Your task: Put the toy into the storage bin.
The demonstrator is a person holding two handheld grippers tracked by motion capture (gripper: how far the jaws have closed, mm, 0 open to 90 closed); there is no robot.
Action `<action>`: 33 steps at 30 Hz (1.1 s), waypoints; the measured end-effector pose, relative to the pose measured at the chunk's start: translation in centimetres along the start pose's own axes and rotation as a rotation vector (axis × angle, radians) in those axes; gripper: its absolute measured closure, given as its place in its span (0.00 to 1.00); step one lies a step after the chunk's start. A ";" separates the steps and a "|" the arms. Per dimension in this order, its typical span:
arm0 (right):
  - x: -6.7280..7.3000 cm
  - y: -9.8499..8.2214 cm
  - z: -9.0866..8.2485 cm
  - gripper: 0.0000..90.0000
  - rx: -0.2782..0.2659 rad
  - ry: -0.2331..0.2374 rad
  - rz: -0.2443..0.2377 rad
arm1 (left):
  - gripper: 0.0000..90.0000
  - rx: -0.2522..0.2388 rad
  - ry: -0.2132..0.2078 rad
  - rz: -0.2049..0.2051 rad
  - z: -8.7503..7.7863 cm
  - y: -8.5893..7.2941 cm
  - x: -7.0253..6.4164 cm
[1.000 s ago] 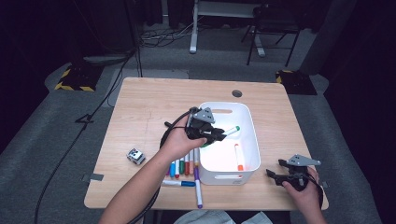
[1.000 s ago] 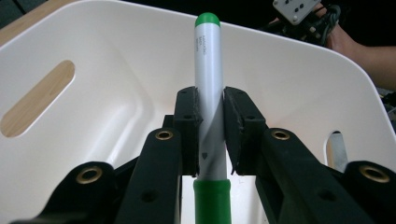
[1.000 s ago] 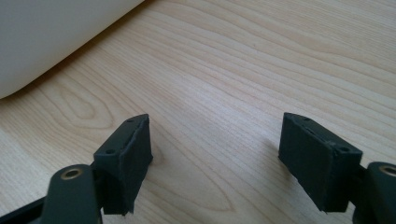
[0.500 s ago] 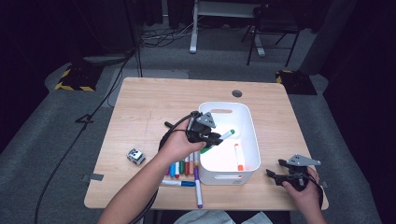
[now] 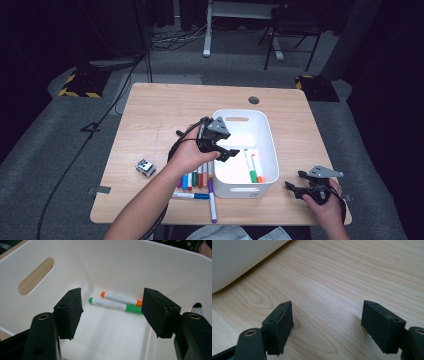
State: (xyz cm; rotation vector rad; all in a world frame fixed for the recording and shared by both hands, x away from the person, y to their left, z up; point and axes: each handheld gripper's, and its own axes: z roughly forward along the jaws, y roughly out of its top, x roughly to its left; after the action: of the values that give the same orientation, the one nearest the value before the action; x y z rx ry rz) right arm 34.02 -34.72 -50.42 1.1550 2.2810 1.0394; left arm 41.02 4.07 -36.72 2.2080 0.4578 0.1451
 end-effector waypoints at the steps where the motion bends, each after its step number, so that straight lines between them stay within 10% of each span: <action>1: 0.0 0.0 0.0 0.29 0.000 0.000 0.001 | 0.36 -0.019 0.000 -0.002 -0.3 0.0 0.0; 8: 0.0 0.0 0.0 0.29 0.000 0.000 0.000 | 0.35 -0.158 0.075 -0.050 -4.3 -1.2 -0.3; 20: 0.0 0.0 0.0 0.29 0.000 0.002 0.000 | 0.37 -0.134 0.241 -0.177 -8.8 -7.1 2.4; 33: -0.1 0.0 0.0 0.29 0.000 0.004 -0.004 | 0.43 -0.032 0.321 -0.251 -7.5 -11.8 3.8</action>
State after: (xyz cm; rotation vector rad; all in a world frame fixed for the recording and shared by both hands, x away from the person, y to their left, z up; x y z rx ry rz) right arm 34.05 -34.77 -50.41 1.1486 2.2857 1.0412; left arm 39.33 17.71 -41.40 2.0808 0.8982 0.3717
